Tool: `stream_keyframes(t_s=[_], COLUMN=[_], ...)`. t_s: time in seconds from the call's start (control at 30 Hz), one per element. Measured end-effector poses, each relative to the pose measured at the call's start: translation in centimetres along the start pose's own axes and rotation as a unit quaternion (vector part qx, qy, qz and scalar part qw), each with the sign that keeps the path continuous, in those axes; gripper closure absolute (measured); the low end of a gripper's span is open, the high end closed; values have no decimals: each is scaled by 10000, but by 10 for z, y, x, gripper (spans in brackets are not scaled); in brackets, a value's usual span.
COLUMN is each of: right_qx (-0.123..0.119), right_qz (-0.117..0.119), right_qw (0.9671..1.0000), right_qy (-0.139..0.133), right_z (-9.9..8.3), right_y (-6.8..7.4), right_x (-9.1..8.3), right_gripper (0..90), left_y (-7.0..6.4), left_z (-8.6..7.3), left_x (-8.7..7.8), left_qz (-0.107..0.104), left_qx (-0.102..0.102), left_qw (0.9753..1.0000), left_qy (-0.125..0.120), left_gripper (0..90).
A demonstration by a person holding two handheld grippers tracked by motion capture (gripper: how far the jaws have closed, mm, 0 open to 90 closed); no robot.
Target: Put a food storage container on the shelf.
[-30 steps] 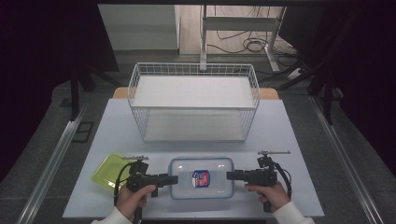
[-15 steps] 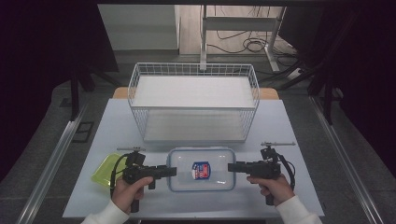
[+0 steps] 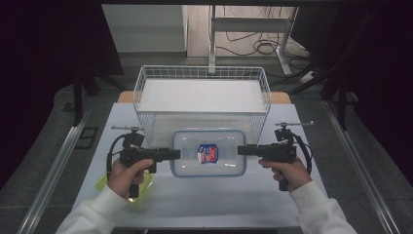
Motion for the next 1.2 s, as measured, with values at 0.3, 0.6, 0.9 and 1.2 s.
stream_keyframes(t_s=[0.3, 0.6, 0.9, 1.2], right_qx=[-134, -215, -200, -175], right_qz=[-45, -182, -234, -282], right_qw=[9998, 9994, 9992, 9991], right_qy=[-138, -211, -247, -258], right_z=[30, 53, 80, 111], right_y=[11, 19, 21, 19], right_x=[-14, -25, -30, -30], right_gripper=[548, 547, 547, 546], left_y=[-6, -6, 0, 15], left_z=[34, 57, 84, 113], left_x=[-17, -25, -34, -43], left_qz=[-16, -116, -188, -273], left_qx=[180, 266, 296, 262], left_qw=[9998, 9995, 9993, 9991], left_qy=[-54, -82, -96, -177], left_gripper=[529, 530, 532, 534])
Point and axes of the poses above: each handheld gripper's, and its own axes: x roughly forward along the jaws, z roughly out of its top, y roughly to its left, the point moved 1 cm from there along x, roughly forward along the jaws, and after that the axes turned 14 degrees about y, right-handed, at the moved point
